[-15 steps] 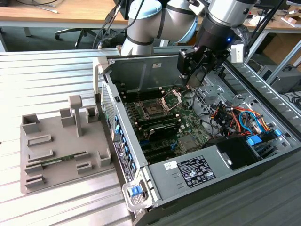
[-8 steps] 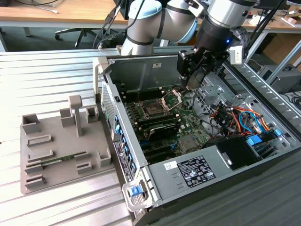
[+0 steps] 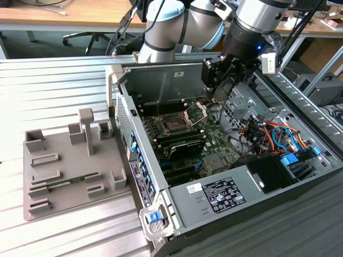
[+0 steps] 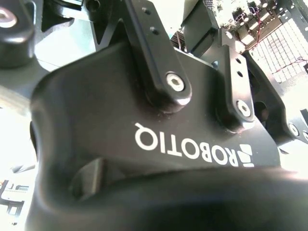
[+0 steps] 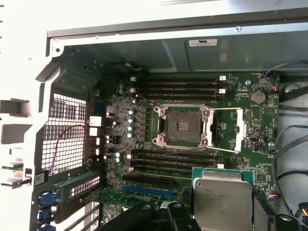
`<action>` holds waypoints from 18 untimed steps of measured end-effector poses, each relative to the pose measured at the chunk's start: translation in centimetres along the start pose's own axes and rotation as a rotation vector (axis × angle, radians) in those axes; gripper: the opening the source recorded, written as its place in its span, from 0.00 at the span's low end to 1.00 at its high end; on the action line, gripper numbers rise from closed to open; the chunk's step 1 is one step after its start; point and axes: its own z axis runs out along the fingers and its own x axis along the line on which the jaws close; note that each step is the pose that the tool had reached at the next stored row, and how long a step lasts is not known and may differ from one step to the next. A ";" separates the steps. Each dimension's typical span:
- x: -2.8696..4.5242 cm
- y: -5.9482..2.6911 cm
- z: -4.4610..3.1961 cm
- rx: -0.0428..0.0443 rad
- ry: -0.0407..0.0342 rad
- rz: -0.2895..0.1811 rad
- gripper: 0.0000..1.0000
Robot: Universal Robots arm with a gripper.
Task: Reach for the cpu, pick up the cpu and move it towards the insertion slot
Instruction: 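Pick up the cpu and move it towards the insertion slot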
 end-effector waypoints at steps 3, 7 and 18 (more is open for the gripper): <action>0.00 0.00 0.12 0.0000 0.0000 0.000 0.55; 0.00 -0.01 0.19 0.0000 0.0000 0.000 0.55; 0.00 -0.01 0.35 0.0000 0.0000 0.000 0.55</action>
